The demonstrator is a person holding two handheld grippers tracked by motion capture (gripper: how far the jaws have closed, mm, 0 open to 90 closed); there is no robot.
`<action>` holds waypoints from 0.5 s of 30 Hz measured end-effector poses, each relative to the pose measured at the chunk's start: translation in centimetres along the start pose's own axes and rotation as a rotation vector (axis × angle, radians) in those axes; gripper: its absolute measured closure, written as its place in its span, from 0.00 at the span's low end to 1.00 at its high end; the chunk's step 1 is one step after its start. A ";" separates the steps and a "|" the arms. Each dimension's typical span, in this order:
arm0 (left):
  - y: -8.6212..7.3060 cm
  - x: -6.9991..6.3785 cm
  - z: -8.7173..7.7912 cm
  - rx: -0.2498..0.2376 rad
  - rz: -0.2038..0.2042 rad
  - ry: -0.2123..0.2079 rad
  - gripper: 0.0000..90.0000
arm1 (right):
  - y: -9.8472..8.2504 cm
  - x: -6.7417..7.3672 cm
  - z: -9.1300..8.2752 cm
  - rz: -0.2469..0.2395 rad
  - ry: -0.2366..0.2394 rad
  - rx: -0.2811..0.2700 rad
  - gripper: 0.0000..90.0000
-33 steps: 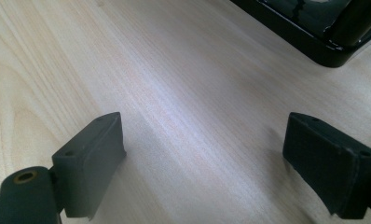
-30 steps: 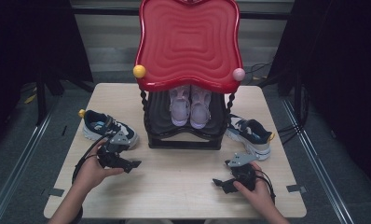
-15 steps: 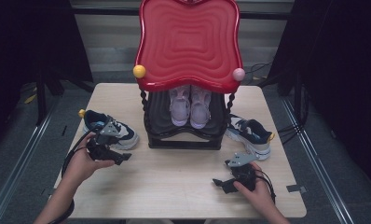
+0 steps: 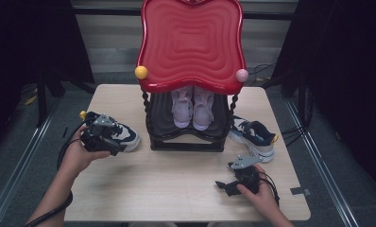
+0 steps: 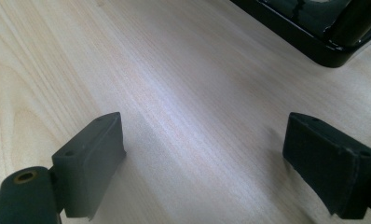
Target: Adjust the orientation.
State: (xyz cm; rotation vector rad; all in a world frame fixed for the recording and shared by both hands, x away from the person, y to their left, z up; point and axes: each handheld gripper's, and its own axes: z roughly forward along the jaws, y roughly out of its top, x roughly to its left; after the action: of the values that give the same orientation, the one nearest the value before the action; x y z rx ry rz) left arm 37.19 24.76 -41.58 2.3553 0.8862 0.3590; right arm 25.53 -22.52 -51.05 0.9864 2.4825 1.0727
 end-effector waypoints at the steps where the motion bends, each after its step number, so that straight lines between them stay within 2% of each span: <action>1: 0.0 0.3 0.0 -0.002 0.000 0.005 0.22 | 0.0 0.0 0.0 0.000 -0.001 0.000 0.13; 9: 0.3 2.0 -0.3 0.025 -0.001 0.036 0.22 | 0.0 0.0 0.0 0.001 0.000 0.000 0.13; 15: 0.4 2.9 -0.8 0.009 -0.020 0.059 0.22 | 0.0 0.0 0.0 0.001 0.000 0.000 0.13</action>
State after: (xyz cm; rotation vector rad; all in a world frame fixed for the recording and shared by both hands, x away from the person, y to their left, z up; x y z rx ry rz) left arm 39.22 26.79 -40.56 2.3530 0.9402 0.4197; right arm 25.52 -22.51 -51.05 0.9876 2.4825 1.0729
